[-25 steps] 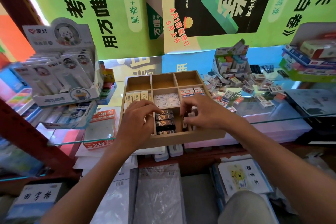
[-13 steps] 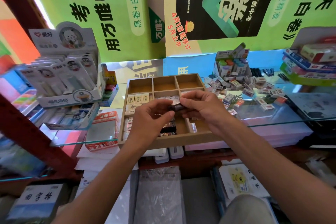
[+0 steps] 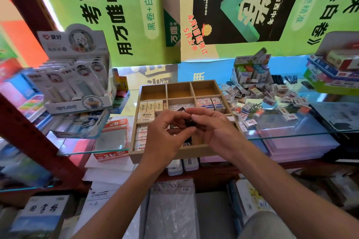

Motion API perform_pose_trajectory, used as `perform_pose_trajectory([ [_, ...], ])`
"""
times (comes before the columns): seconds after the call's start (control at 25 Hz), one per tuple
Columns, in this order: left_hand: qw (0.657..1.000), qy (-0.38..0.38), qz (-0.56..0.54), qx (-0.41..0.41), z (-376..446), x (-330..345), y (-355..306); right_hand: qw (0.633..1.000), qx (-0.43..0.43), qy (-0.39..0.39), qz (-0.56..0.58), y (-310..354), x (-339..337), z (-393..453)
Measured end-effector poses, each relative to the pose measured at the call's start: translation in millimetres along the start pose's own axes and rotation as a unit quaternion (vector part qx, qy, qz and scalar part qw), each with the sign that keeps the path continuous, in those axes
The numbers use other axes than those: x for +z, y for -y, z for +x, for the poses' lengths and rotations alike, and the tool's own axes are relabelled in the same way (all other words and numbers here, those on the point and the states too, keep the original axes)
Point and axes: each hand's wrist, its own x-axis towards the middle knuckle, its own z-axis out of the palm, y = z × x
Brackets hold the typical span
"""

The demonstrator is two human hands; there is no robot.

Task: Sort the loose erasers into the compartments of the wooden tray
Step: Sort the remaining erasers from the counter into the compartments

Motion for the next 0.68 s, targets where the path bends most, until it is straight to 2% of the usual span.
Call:
perform_pose_trajectory([
  [0.16,0.996,-0.048,-0.045,-0.06,2,-5,5,0.988,-0.013,-0.022,-0.151,5,-1,1],
  [0.24,0.995,-0.064,0.007,-0.081,4,-13,14,0.968,-0.035,-0.048,-0.246,12,-5,2],
  [0.32,0.993,-0.047,0.074,-0.079,3,-20,24,0.928,-0.049,-0.052,-0.365,17,-13,3],
  [0.44,0.985,0.008,0.162,-0.059,-1,-25,34,0.855,-0.031,0.007,-0.518,13,-15,4],
  [0.6,0.979,0.054,0.193,-0.044,-2,-26,40,0.77,-0.104,0.056,-0.627,-5,-5,14],
  [0.68,0.978,0.051,0.198,-0.043,-1,-28,41,0.743,-0.137,0.073,-0.651,-10,-5,17],
])
